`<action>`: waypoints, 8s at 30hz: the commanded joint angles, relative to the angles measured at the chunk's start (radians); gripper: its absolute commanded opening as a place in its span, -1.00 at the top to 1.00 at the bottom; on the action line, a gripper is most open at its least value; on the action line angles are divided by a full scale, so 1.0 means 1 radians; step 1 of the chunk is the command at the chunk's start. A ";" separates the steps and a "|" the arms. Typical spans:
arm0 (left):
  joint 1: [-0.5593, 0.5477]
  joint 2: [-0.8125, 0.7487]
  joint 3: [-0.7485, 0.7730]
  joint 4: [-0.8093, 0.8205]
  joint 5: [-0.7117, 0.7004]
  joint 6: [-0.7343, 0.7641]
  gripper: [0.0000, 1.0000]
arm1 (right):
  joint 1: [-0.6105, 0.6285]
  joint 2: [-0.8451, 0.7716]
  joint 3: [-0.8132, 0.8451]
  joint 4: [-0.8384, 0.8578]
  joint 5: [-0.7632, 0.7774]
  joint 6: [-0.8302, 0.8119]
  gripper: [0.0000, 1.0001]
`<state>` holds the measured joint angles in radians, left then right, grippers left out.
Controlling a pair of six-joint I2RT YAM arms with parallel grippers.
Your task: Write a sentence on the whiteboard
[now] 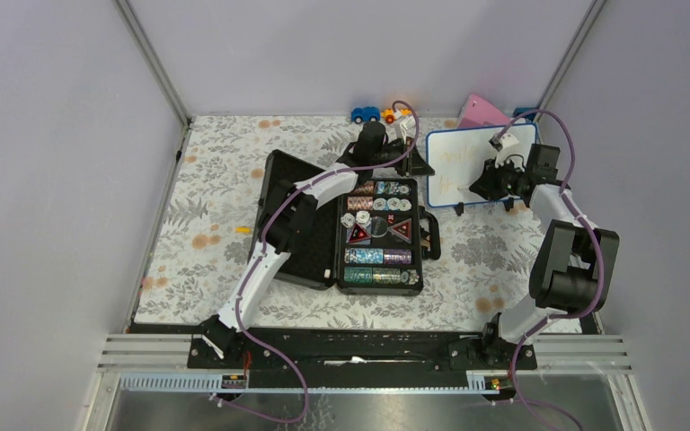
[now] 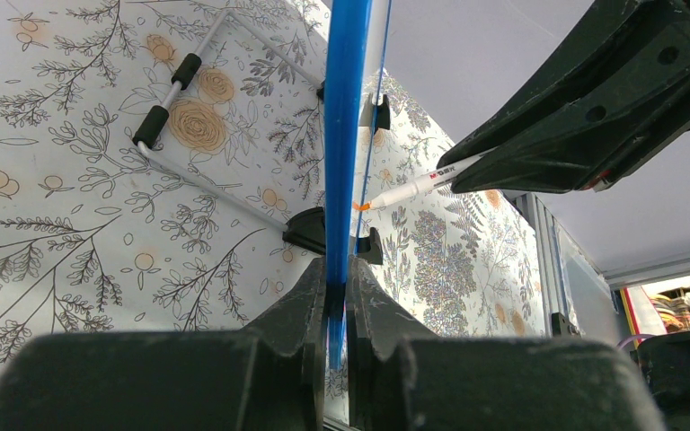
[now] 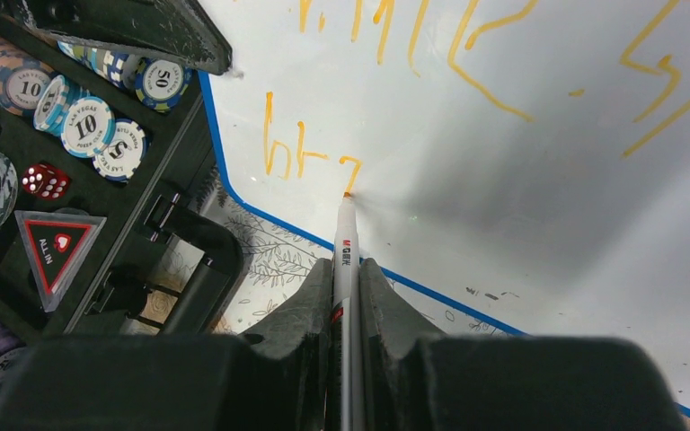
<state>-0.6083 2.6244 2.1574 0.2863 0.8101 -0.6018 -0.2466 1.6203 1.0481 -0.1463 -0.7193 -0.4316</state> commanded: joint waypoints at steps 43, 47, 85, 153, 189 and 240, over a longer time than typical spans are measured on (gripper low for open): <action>0.021 -0.069 -0.012 0.000 0.002 -0.002 1.00 | 0.011 -0.079 0.068 -0.048 -0.029 -0.011 1.00; 0.021 -0.066 -0.011 0.005 0.002 -0.007 1.00 | 0.017 -0.066 0.062 -0.005 -0.019 0.012 1.00; 0.021 -0.063 -0.008 0.012 0.004 -0.011 1.00 | 0.040 0.012 0.086 0.018 0.059 -0.001 1.00; 0.021 -0.081 -0.027 -0.001 0.010 0.005 1.00 | -0.040 -0.042 0.050 -0.024 -0.039 -0.033 1.00; 0.021 -0.075 -0.021 0.005 0.011 0.001 1.00 | 0.003 0.031 0.121 0.000 0.005 -0.021 1.00; 0.024 -0.067 -0.009 0.001 0.003 -0.005 1.00 | -0.025 0.001 0.114 -0.069 0.034 -0.088 1.00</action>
<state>-0.6041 2.6038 2.1311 0.2802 0.8101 -0.5957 -0.2665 1.6390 1.1175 -0.2306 -0.6968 -0.5087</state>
